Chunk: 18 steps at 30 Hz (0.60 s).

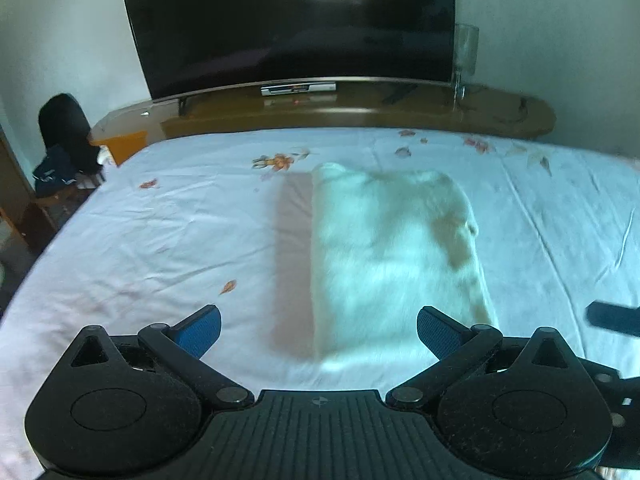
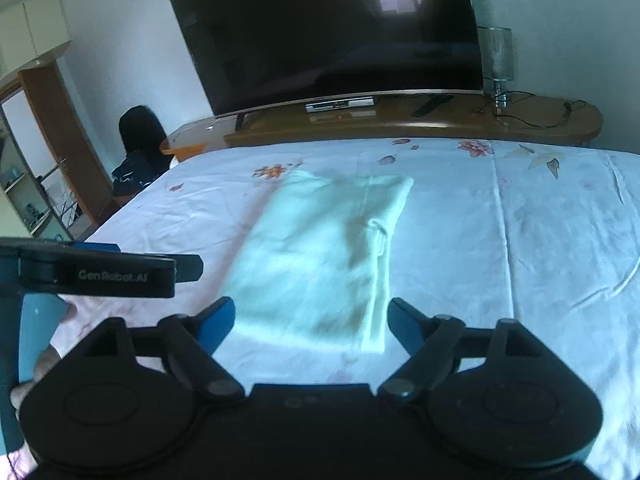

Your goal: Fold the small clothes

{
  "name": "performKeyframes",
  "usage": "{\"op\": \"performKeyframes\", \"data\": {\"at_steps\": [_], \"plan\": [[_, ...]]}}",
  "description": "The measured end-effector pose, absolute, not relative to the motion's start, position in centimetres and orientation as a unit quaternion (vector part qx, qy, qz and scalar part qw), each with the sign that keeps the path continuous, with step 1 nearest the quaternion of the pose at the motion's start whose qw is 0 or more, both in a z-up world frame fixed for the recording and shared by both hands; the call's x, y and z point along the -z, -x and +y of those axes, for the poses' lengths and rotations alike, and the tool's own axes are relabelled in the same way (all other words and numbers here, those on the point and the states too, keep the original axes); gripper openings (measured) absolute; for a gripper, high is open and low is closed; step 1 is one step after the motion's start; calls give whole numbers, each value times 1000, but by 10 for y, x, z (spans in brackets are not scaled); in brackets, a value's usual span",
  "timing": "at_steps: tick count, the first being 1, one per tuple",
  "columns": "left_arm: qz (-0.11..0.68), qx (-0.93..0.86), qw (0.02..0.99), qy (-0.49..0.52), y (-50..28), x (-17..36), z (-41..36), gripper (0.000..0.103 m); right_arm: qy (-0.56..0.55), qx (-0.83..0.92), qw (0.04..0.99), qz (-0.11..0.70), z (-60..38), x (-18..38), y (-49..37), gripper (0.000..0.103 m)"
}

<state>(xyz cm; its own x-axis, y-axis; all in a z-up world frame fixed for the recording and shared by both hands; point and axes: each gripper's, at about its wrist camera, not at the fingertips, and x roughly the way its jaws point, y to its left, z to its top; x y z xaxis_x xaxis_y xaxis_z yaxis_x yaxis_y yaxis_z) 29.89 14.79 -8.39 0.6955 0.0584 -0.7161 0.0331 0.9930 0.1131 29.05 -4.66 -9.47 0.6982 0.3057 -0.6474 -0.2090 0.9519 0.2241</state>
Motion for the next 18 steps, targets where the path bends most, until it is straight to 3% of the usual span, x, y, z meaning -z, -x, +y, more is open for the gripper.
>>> {"op": "performKeyframes", "data": {"at_steps": [7,18], "plan": [[315,10,944,-92,-231,47,155,103,-54,-114,931,342,-39,63,-224,102],[307,16,950,-59,-174,18,168,103,-29,-35,942,333,-30,26,-148,103]]}}
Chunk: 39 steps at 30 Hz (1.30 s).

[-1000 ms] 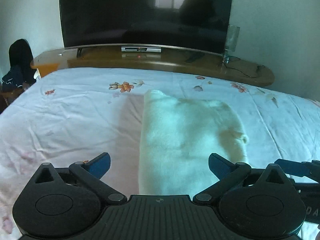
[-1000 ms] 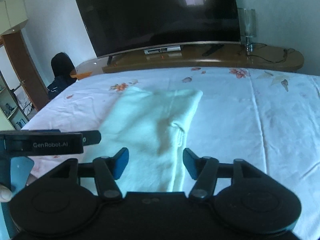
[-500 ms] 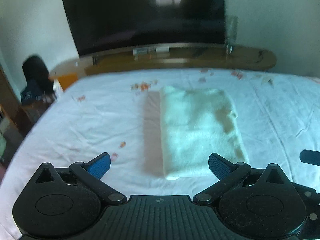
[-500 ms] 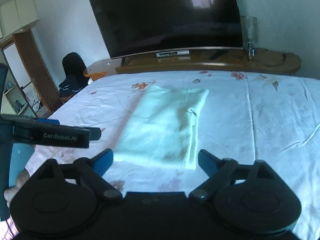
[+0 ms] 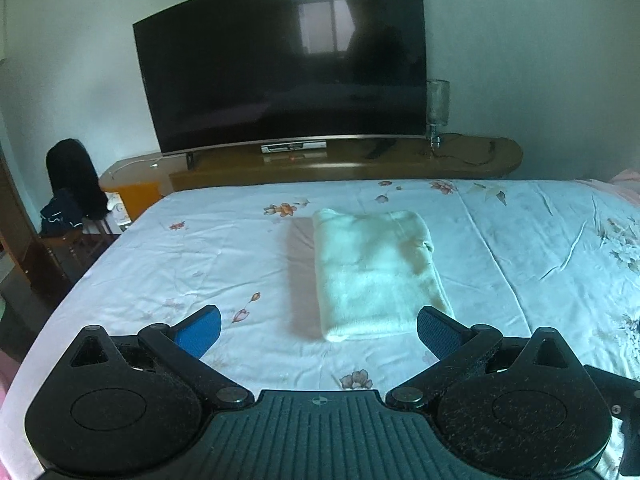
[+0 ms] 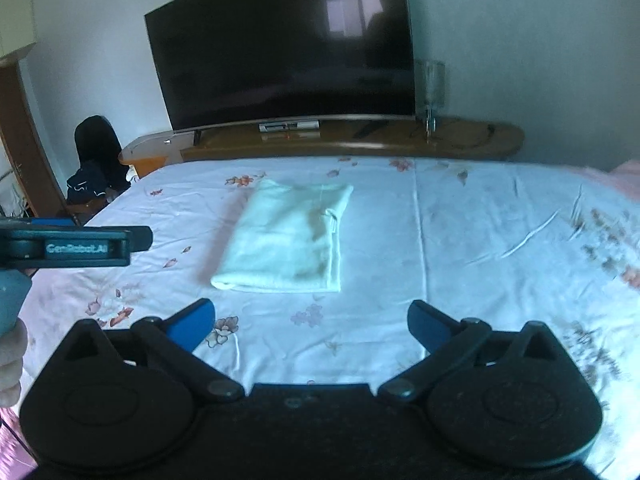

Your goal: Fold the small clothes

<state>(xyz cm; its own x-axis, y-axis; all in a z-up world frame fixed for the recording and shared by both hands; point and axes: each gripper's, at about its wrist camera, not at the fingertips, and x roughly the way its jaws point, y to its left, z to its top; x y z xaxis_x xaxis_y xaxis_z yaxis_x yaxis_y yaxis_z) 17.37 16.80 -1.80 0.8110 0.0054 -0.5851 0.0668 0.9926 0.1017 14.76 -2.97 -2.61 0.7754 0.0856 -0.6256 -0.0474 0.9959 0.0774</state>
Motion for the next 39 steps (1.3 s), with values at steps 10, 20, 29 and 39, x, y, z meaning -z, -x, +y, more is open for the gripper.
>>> {"op": "performKeyframes", "data": {"at_steps": [10,20,29,39], "plan": [[319,-9,947,-29,-125,12,161,103,-7,-45,958,284,-32,-1,-106,103],[323,-26,946,-17,-64,7,153,103,-9,-15,964,264,-47,-5,-70,103],[320,-42,946,-7,-38,6,157,103,-19,-5,968,250,-46,-8,-53,103],[323,-47,945,-2,-29,7,159,103,-15,-13,969,246,-42,-9,-46,103]]}}
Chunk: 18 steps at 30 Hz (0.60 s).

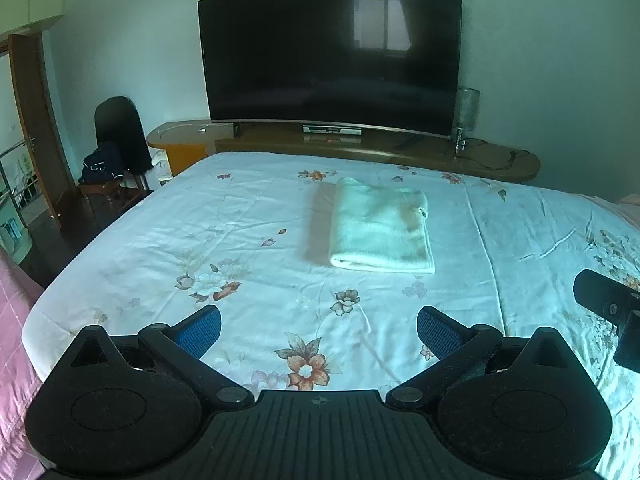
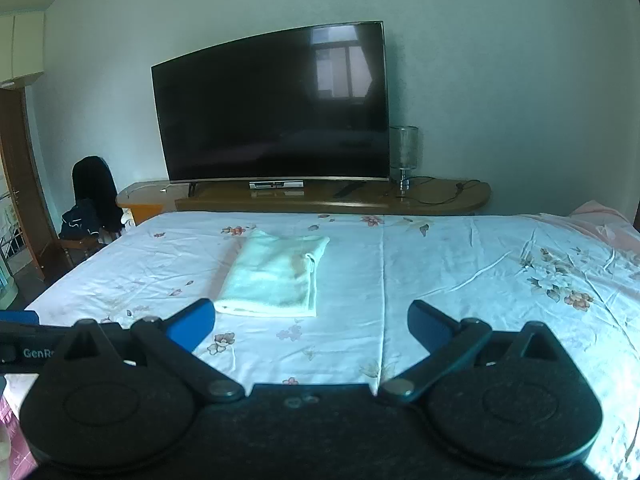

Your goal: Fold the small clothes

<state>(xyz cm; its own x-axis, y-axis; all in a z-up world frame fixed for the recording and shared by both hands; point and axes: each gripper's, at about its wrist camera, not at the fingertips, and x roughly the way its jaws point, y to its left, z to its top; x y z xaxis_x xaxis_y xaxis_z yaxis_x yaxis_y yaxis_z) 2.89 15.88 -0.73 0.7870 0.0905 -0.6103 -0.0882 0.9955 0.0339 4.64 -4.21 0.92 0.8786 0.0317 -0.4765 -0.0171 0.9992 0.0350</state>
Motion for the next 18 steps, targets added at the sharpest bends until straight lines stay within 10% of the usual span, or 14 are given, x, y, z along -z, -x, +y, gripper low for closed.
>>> {"op": "performKeyframes", "data": {"at_steps": [18], "plan": [[323,-54,945,3,-32,9,161,103,-15,-9,970,244,-41,-6,-45,103]]}}
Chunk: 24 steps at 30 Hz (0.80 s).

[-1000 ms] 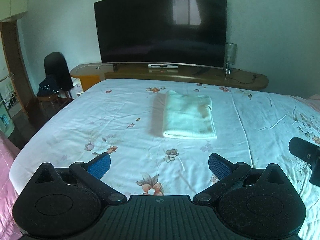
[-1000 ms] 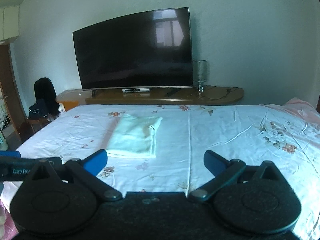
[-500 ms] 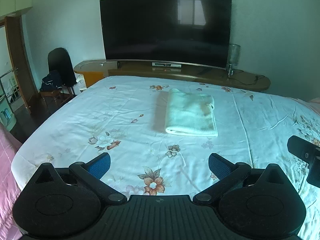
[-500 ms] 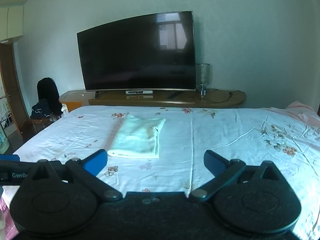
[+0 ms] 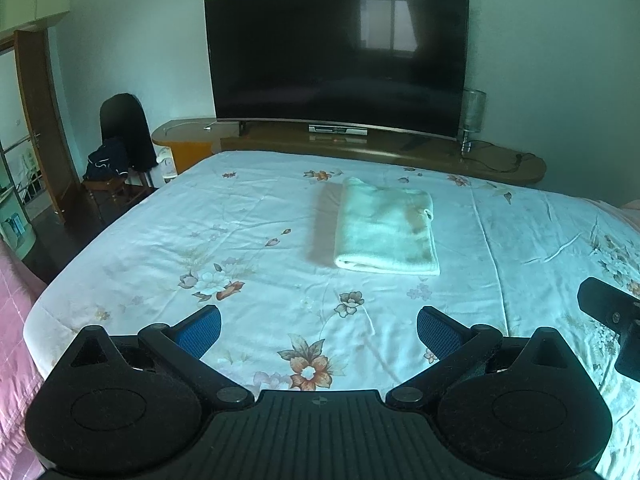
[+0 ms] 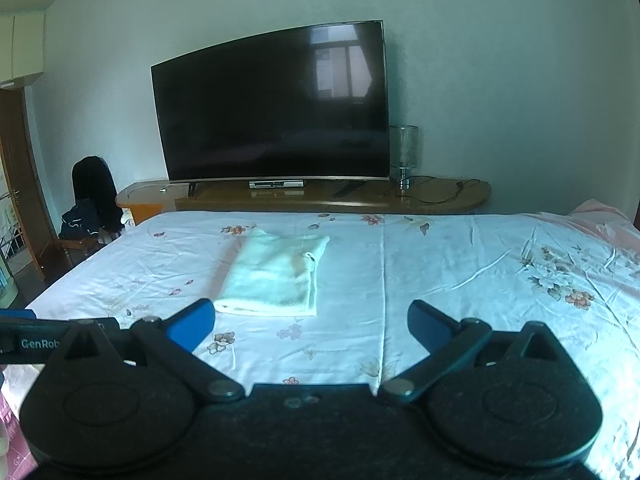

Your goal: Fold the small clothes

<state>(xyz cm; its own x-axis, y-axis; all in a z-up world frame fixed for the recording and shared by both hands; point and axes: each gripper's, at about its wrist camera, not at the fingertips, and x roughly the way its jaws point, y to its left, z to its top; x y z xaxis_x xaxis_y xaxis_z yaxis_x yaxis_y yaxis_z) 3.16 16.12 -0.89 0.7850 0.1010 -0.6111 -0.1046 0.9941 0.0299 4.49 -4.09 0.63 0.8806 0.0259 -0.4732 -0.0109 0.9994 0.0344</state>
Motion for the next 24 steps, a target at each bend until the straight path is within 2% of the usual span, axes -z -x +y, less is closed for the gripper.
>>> {"op": "performKeyframes", "data": {"at_steps": [24], "plan": [[325,-61,944,3,-37,11,156,103,-17,-7,968,251,-36,-1,-50,103]]}}
